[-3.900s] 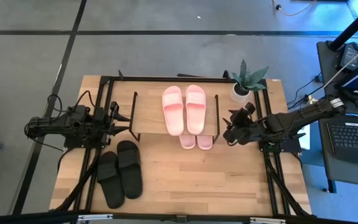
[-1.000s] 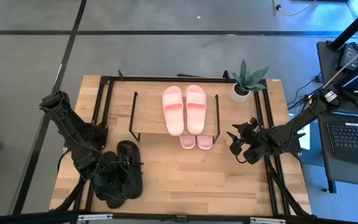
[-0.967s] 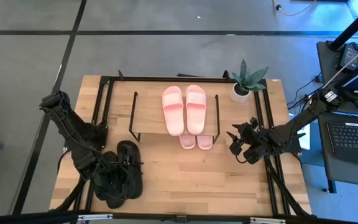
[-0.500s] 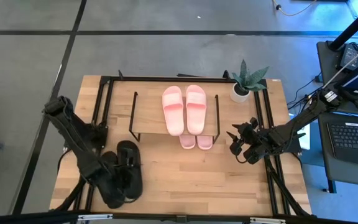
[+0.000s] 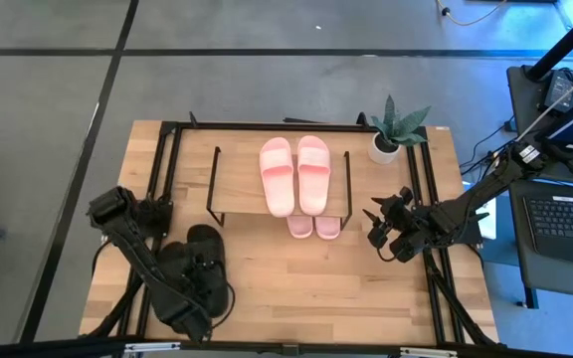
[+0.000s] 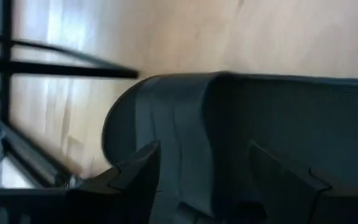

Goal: Pick and place slides into the shelf
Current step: Move the black slipper under the shelf

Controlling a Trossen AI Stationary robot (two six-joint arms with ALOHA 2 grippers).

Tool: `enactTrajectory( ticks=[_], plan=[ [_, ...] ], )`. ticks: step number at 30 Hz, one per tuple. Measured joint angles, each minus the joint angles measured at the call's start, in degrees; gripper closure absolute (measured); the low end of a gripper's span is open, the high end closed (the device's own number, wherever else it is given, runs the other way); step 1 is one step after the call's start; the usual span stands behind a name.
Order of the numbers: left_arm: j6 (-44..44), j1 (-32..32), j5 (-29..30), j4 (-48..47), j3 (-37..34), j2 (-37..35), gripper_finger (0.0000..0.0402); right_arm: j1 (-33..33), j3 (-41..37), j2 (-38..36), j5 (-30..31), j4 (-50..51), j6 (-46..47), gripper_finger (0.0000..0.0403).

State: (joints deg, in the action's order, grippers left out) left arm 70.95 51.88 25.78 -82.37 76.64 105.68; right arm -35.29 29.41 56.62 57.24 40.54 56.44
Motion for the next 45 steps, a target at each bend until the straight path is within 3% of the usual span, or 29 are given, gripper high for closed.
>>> enactTrajectory(
  ticks=[5, 12, 19, 32, 40, 45],
  plan=[
    [4.51, -0.81, -0.41, -0.65, -0.02, 1.97, 0.0170, 0.00, 0.00, 0.00, 0.13, -0.03, 0.03, 0.0192],
    [3.40, -1.79, -1.33, -1.25, -0.04, 4.94, 0.0170, 0.00, 0.00, 0.00, 0.14, -0.01, -0.06, 0.0192],
    [3.12, -2.56, -1.70, -7.61, -0.12, 9.17, 0.0170, 0.00, 0.00, 0.00, 0.14, -0.02, -1.31, 0.0192],
    [-5.31, -2.64, -0.41, -4.67, -0.19, 9.00, 0.0170, 0.00, 0.00, 0.00, 0.14, -0.01, -1.43, 0.0192],
    [-5.22, -2.64, 2.25, -5.27, -0.19, 9.02, 0.0171, 0.00, 0.00, 0.00, 0.14, -0.03, -1.43, 0.0192],
    [-5.26, -2.74, 0.55, -5.23, -0.19, 9.02, 0.0203, 0.00, 0.00, 0.00, 0.14, -0.05, -1.43, 0.0192]
  ],
)
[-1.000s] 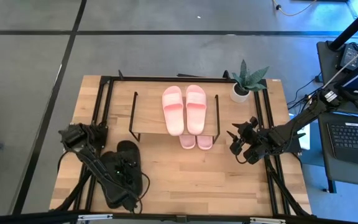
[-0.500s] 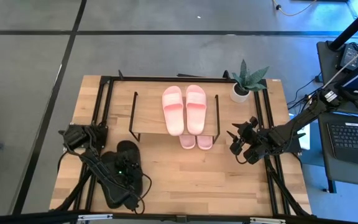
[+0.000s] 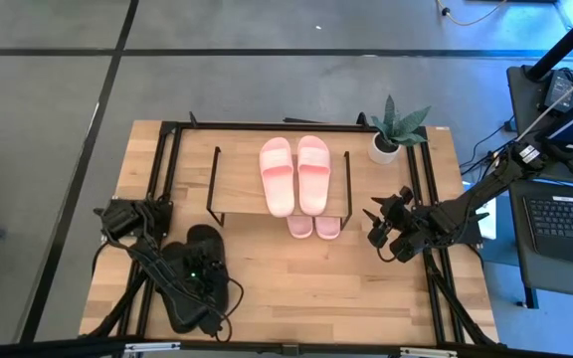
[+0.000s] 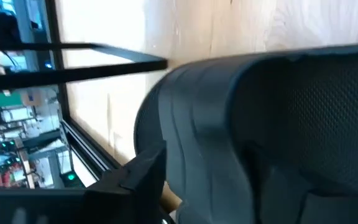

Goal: Pick and place slides into the shelf
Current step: Move the black slipper under the shelf

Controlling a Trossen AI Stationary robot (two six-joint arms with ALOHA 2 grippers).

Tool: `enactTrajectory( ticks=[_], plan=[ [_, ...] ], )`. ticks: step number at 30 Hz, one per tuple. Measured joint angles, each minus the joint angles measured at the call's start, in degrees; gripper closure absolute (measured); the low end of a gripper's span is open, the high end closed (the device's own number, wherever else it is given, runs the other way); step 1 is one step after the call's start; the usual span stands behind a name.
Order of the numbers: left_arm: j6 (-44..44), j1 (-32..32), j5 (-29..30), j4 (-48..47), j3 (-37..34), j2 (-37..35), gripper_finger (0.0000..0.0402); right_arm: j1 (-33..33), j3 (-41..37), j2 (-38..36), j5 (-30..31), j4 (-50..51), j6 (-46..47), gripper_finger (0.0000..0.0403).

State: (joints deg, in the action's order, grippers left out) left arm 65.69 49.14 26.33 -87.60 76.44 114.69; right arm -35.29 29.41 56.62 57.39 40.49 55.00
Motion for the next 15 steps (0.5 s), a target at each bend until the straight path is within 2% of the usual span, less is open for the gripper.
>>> enactTrajectory(
  ticks=[10, 12, 15],
  plan=[
    [0.36, -0.14, -1.90, 0.42, 0.00, 0.00, 0.0372, 0.00, 0.00, 0.00, 0.00, 0.02, 0.00, 0.0192],
    [1.32, -0.16, -1.88, 0.29, 0.00, 0.00, 0.0390, 0.01, 0.00, 0.00, 0.00, 0.00, 0.00, 0.0192],
    [2.20, -0.17, -1.88, -0.36, 0.31, 0.03, 0.0390, 0.00, 0.00, 0.00, 0.00, 0.00, 0.00, 0.0192]
  ],
)
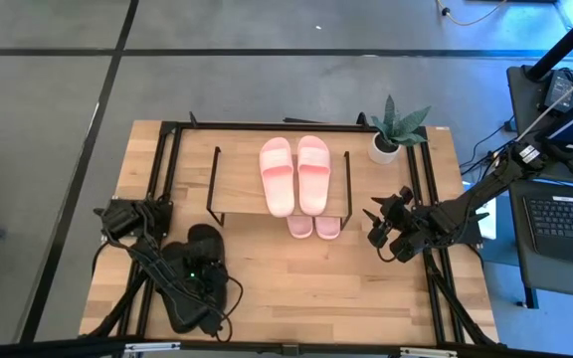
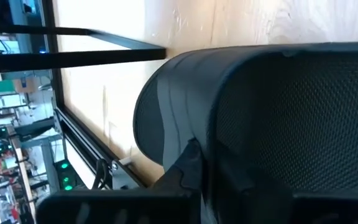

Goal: Pick and place slides into the shelf
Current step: Move the black slipper under the shelf

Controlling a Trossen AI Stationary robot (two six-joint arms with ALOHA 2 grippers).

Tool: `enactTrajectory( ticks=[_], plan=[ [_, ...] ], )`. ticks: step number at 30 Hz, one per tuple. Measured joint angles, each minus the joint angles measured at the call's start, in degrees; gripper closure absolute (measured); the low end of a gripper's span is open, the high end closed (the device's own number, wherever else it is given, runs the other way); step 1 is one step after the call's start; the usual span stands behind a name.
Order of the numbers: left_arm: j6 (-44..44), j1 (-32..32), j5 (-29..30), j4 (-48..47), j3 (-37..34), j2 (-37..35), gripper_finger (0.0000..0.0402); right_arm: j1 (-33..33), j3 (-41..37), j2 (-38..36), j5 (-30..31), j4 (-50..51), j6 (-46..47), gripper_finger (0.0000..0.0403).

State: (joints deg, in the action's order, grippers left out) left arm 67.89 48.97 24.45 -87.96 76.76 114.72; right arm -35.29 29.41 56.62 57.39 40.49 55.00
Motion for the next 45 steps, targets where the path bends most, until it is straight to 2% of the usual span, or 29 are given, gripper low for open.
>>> enactTrajectory(
  ticks=[3, 8, 12, 15, 23, 29, 32, 45],
  plan=[
    [-0.05, 0.00, 0.13, -1.52, 2.17, 0.08, 0.0395, 0.02, 0.00, 0.00, 0.00, 0.02, 0.00, 0.0192],
    [-2.77, 0.00, 0.94, -1.73, 9.62, -0.75, 0.0395, 0.00, 0.00, 0.00, 0.00, 0.02, 0.00, 0.0192],
    [-4.38, -0.58, 6.55, -1.92, 15.88, -1.69, 0.0396, 0.00, 0.00, 0.00, 0.00, 0.02, -1.03, 0.0192],
    [-8.36, -2.52, 9.23, -1.43, 17.96, -1.67, 0.0396, 0.01, 0.00, -0.02, 0.00, -0.05, -1.37, 0.0192],
    [-12.25, -11.61, 10.97, 4.58, 15.35, -1.56, 0.0396, 0.00, 0.00, -0.02, -0.04, -0.03, -1.51, 0.0192],
    [-20.90, -17.59, 10.99, 16.84, 9.67, -1.32, 0.0396, 0.00, 0.00, -0.02, -0.50, 0.02, -2.78, 0.0192],
    [-22.42, -20.04, 11.89, 18.20, 8.30, -0.01, 0.0396, 0.01, 0.00, -0.02, -0.52, 0.10, -3.02, 0.0192],
    [-25.70, -24.15, 18.10, 22.31, 8.24, 4.11, 0.0396, 0.00, 0.00, -0.02, -0.66, 0.68, -3.15, 0.0192]
  ],
)
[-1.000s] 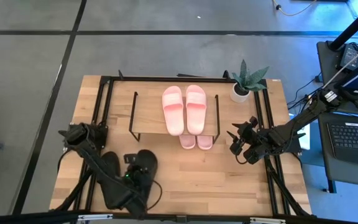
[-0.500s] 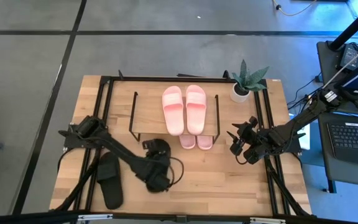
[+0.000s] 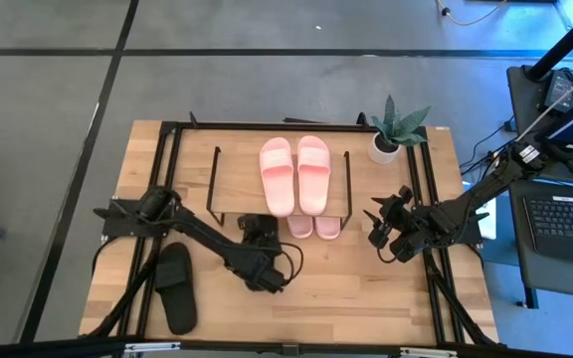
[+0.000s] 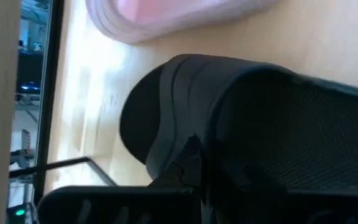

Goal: Pick and place slides into the shelf
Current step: Move the black slipper under the shelf

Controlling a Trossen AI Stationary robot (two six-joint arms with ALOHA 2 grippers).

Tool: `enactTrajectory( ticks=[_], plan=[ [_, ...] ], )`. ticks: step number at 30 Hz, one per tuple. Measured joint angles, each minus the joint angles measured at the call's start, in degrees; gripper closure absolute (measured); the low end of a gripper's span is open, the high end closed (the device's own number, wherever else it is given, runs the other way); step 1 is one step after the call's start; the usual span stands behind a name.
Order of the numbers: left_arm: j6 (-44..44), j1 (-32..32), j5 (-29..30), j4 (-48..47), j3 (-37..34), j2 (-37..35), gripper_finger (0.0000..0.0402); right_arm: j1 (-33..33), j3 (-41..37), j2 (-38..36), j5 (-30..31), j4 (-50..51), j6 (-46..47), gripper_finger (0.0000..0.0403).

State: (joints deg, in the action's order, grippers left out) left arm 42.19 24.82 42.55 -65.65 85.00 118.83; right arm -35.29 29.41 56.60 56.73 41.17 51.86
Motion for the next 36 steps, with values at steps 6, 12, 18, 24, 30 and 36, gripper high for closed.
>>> enactTrajectory(
  ticks=[6, 12, 18, 24, 30, 36],
  plan=[
    [-0.39, -0.22, 1.50, 2.52, -0.03, 0.13, 0.0396, 0.01, 0.00, 0.00, 0.00, -0.04, 0.11, 0.0192],
    [-0.39, -0.63, 2.76, 3.26, -0.05, 0.13, 0.0396, 0.02, 0.00, 0.00, 0.00, -0.07, 0.11, 0.0192],
    [-0.42, -1.98, 3.55, 6.11, -0.05, 0.13, 0.0396, 0.02, 0.00, 0.00, -0.02, -0.09, 0.13, 0.0192],
    [-0.42, -3.25, 3.97, 6.99, -0.03, 0.13, 0.0396, 0.00, 0.00, 0.00, -0.49, -0.07, 0.13, 0.0192],
    [-1.05, -3.76, 5.26, 8.03, -0.03, 0.13, 0.0396, 0.00, 0.00, 0.00, -1.15, -0.07, 0.15, 0.0192],
    [-1.46, -3.99, 5.52, 8.26, -0.03, 0.15, 0.0396, 0.00, 0.00, 0.00, -1.44, -0.07, 0.15, 0.0192]
  ],
)
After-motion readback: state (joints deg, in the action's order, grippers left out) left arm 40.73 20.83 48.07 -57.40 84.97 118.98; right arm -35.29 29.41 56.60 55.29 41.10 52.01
